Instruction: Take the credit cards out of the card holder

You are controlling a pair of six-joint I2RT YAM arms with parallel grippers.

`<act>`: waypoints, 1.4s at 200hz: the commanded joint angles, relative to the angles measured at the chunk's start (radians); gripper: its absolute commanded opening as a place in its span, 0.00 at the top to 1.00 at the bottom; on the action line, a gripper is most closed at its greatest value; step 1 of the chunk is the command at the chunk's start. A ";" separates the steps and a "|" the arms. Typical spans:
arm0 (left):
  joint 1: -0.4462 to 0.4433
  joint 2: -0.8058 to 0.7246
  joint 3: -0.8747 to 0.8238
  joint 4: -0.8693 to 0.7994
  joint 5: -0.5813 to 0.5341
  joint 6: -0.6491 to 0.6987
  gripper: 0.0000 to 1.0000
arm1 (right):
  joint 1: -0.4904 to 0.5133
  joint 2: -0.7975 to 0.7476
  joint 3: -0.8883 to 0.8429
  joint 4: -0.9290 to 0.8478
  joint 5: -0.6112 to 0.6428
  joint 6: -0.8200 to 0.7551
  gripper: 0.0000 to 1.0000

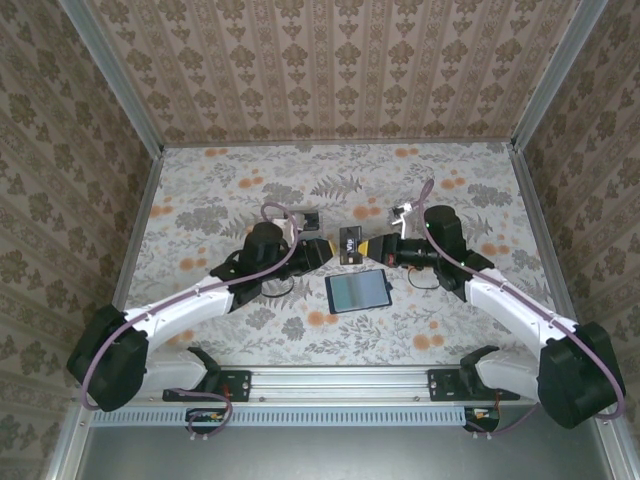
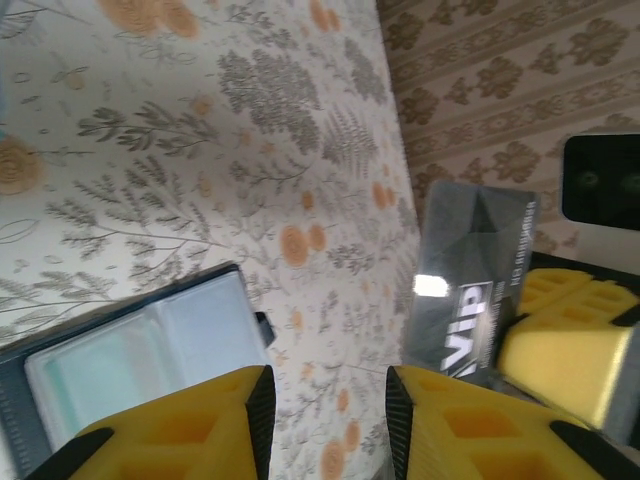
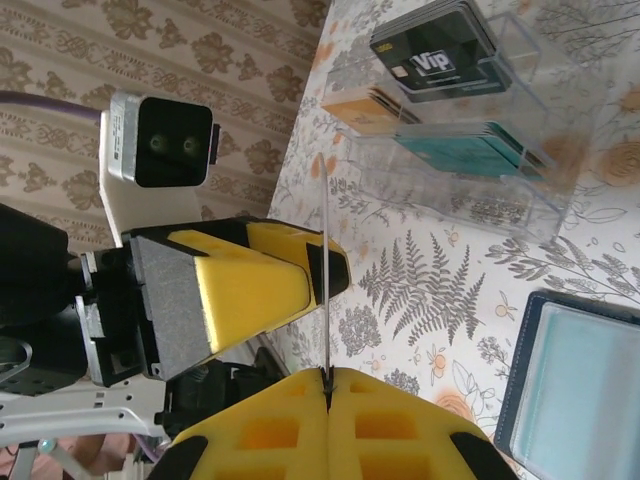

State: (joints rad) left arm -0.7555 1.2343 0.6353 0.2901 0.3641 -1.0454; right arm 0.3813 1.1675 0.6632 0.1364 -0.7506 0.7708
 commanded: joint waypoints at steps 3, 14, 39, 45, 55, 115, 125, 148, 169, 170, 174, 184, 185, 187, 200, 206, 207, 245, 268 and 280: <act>0.009 -0.031 -0.014 0.111 0.042 -0.040 0.64 | 0.019 0.022 0.036 0.058 -0.042 0.025 1.00; 0.010 -0.034 -0.020 0.118 0.042 -0.044 0.64 | 0.024 0.026 0.035 0.064 -0.044 0.027 1.00; 0.013 -0.033 -0.023 0.135 0.051 -0.053 0.66 | 0.033 0.027 0.033 0.075 -0.053 0.033 1.00; 0.012 -0.032 -0.023 0.141 0.054 -0.052 0.67 | 0.034 0.027 0.033 0.075 -0.055 0.032 1.00; 0.012 -0.027 -0.025 0.154 0.060 -0.058 0.68 | 0.037 0.029 0.032 0.078 -0.056 0.034 1.00; 0.010 -0.004 -0.031 0.237 0.114 -0.079 0.74 | 0.044 0.040 0.029 0.086 -0.056 0.036 1.00; 0.009 -0.003 -0.029 0.241 0.126 -0.079 0.76 | 0.044 0.041 0.027 0.091 -0.056 0.038 1.00; 0.007 -0.008 -0.035 0.254 0.136 -0.080 0.87 | 0.044 0.049 0.032 0.095 -0.056 0.038 1.00; 0.007 -0.020 -0.040 0.264 0.136 -0.081 0.98 | 0.044 0.059 0.034 0.097 -0.058 0.036 1.00; 0.007 -0.021 -0.040 0.264 0.136 -0.080 0.98 | 0.044 0.059 0.033 0.097 -0.058 0.036 1.00; 0.008 -0.025 -0.040 0.264 0.136 -0.078 1.00 | 0.044 0.061 0.033 0.097 -0.058 0.035 1.00; 0.007 -0.032 -0.037 0.257 0.137 -0.071 1.00 | 0.044 0.065 0.033 0.094 -0.057 0.032 1.00; 0.008 -0.033 -0.036 0.255 0.137 -0.069 1.00 | 0.044 0.065 0.034 0.093 -0.057 0.032 0.99; 0.008 -0.035 -0.036 0.252 0.137 -0.067 1.00 | 0.044 0.066 0.035 0.092 -0.056 0.030 0.96; 0.011 -0.050 -0.028 0.214 0.132 -0.044 1.00 | 0.044 0.069 0.039 0.075 -0.050 0.019 0.80; 0.011 -0.059 -0.023 0.187 0.129 -0.031 1.00 | 0.044 0.068 0.041 0.063 -0.047 0.010 0.77; 0.012 -0.061 -0.023 0.182 0.129 -0.029 1.00 | 0.044 0.068 0.041 0.061 -0.046 0.008 0.76; 0.037 -0.132 0.064 -0.139 0.105 0.156 1.00 | 0.041 0.037 0.071 -0.090 0.033 -0.070 0.07; 0.054 -0.156 0.174 -0.428 0.044 0.363 1.00 | 0.040 0.014 0.077 -0.139 0.070 -0.105 0.00; 0.066 -0.152 0.236 -0.561 0.009 0.466 1.00 | 0.037 0.006 0.085 -0.169 0.087 -0.121 0.00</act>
State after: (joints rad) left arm -0.7105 1.1076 0.7456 0.0685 0.4416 -0.8593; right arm 0.4179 1.2087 0.7078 0.0650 -0.7212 0.7113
